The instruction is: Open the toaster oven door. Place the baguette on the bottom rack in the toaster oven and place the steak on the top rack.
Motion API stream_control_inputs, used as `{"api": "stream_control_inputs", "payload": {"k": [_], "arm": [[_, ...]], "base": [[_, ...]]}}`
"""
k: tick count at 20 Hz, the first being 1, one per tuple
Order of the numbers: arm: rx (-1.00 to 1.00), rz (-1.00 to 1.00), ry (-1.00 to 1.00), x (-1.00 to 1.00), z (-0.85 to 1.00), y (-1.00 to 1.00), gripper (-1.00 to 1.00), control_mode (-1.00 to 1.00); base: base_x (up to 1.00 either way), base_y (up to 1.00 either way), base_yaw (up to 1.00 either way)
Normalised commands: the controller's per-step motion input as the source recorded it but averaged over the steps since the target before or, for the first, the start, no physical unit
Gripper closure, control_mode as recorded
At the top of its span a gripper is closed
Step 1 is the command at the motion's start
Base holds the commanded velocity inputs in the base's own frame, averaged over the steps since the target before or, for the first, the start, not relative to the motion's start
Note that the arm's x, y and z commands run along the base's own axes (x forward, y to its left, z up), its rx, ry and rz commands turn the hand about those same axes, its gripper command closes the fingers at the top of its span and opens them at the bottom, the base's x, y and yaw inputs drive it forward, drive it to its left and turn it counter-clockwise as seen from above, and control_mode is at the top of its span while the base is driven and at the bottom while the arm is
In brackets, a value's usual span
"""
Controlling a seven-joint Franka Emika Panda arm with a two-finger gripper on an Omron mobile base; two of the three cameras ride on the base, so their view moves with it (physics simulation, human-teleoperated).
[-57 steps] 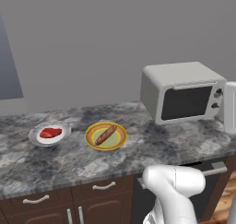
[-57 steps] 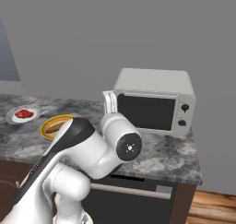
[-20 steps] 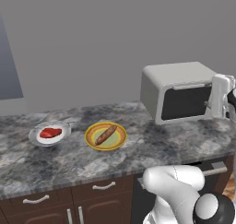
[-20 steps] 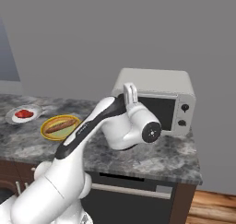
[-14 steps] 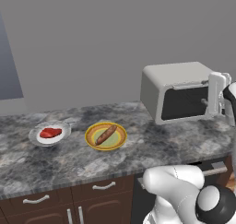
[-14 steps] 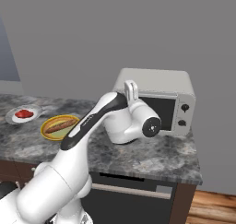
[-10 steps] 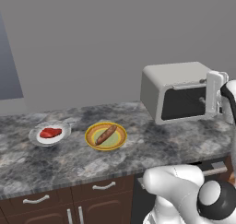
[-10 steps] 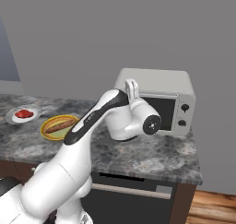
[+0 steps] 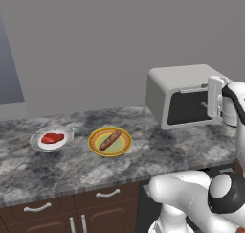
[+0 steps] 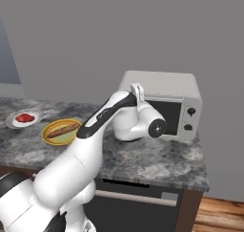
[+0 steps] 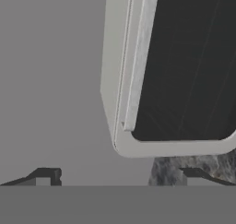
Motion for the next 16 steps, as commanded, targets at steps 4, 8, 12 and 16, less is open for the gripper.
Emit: {"api": "stream_control_inputs", "payload": {"k": [4, 8, 12, 16], "arm": [[0.00, 0.00, -0.01, 0.34, -0.05, 0.00, -1.00, -1.00], [0.00, 0.00, -0.03, 0.34, -0.01, 0.00, -1.00, -1.00], [0.00, 0.00, -0.01, 0.32, -0.09, 0.00, -1.00, -1.00], [0.00, 0.00, 0.00, 0.32, -0.13, -0.01, -1.00, -1.00]], "base": [[0.00, 0.00, 0.00], [0.00, 0.00, 0.00], [0.00, 0.00, 0.00], [0.00, 0.00, 0.00]]}}
